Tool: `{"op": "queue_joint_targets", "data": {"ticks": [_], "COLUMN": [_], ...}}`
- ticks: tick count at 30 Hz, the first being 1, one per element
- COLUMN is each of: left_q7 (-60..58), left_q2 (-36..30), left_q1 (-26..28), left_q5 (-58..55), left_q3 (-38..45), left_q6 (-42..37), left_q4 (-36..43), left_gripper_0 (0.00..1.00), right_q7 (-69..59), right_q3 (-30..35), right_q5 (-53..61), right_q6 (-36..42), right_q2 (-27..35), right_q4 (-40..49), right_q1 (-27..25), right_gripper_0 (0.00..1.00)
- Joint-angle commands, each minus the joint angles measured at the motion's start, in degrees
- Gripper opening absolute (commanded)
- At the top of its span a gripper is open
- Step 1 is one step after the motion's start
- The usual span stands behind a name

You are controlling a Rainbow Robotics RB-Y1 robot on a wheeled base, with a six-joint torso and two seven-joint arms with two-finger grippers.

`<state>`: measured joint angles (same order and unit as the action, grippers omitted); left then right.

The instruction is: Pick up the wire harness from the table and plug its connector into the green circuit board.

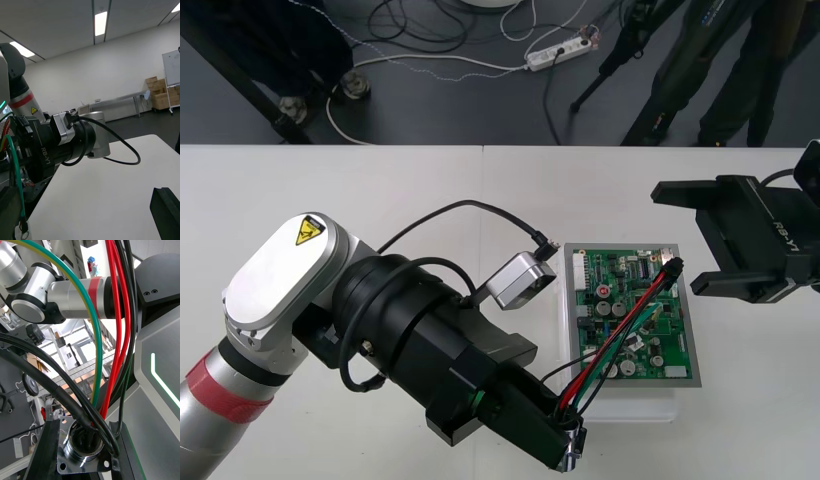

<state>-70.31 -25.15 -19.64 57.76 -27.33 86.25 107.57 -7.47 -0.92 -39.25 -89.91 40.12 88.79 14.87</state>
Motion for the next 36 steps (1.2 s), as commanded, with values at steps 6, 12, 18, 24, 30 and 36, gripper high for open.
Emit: {"op": "queue_joint_targets", "data": {"ticks": [6, 12, 18, 24, 30, 36], "left_q7": [1.7, 1.7, 2.3, 2.5, 2.5, 2.5], "left_q2": [1.2, 1.3, 1.4, 1.7, 2.0, 2.0], "left_q1": [-2.1, -2.1, -2.1, -2.2, -2.2, -2.2], "left_q5": [-1.2, -1.2, -1.2, -1.6, -1.8, -2.1], "left_q3": [-1.3, -1.3, -1.3, -1.3, -1.3, -1.5], "left_q6": [-3.1, -3.5, -3.7, -4.0, -4.2, -4.2], "left_q4": [0.6, 0.6, 0.6, 0.6, 0.6, 0.7], "left_gripper_0": [0.0, 0.0, 0.0, 0.0, 0.0, 0.0], "right_q7": [-7.9, -7.7, -7.7, -7.0, -6.9, -7.4], "right_q3": [-3.4, -4.3, -4.7, -8.3, -11.6, -12.3], "right_q5": [7.2, 8.0, 8.1, 8.5, 10.9, 11.9], "right_q6": [-0.1, -0.1, -0.1, -0.1, -0.1, -0.1], "right_q2": [2.2, 2.3, 2.5, 4.1, 4.9, 4.9], "right_q4": [0.2, 0.5, 2.2, 3.4, 4.4, 6.7], "right_q1": [3.1, 3.3, 3.3, 3.2, 3.2, 3.2], "right_gripper_0": [1.0, 1.0, 1.0, 1.0, 1.0, 1.0]}}
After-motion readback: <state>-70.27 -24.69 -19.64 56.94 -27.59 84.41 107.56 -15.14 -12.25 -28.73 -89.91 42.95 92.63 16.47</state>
